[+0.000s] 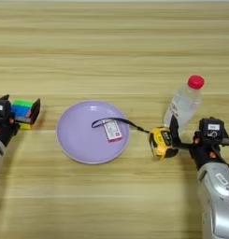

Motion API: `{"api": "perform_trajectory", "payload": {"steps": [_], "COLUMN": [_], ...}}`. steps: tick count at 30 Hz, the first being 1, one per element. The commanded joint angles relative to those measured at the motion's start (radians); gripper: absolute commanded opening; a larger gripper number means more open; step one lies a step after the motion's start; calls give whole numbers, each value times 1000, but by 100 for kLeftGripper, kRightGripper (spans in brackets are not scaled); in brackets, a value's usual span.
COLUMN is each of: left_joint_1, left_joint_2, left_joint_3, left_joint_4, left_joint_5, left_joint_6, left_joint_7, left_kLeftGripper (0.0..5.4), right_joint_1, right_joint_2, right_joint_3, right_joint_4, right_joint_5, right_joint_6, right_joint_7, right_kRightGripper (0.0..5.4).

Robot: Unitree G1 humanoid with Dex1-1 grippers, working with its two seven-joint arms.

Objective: Move the objects on the table

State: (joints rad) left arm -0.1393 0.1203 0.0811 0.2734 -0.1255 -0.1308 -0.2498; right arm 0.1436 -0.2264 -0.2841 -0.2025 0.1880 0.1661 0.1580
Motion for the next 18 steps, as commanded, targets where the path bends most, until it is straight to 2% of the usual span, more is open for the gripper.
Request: {"api": "perform_trajectory", "payload": {"steps": [1, 5, 13, 18], "left_joint_1": [8, 11, 10, 10], "left_joint_2": [-5, -15, -63, -92], "left_joint_3": [-7, -22, -56, -59], "left_joint_4": [-17, -28, -19, -18], "left_joint_5": [1, 12, 48, 117], "left_joint_6": [8, 8, -10, -24], "left_joint_7": [4, 16, 74, 187], "left_kLeftGripper": [538, 538, 538, 538], "right_joint_1": [-16, -40, -89, -122], "right_joint_2": [-5, -3, 11, 15], "right_joint_3": [2, 10, 32, 35], "right_joint_4": [-29, -24, -1, 44], "right_joint_5": [8, 8, 7, 8], "right_joint_6": [19, 21, 18, 2], "right_joint_7": [-3, -3, -8, -7], "right_kRightGripper": [540, 540, 540, 540]}}
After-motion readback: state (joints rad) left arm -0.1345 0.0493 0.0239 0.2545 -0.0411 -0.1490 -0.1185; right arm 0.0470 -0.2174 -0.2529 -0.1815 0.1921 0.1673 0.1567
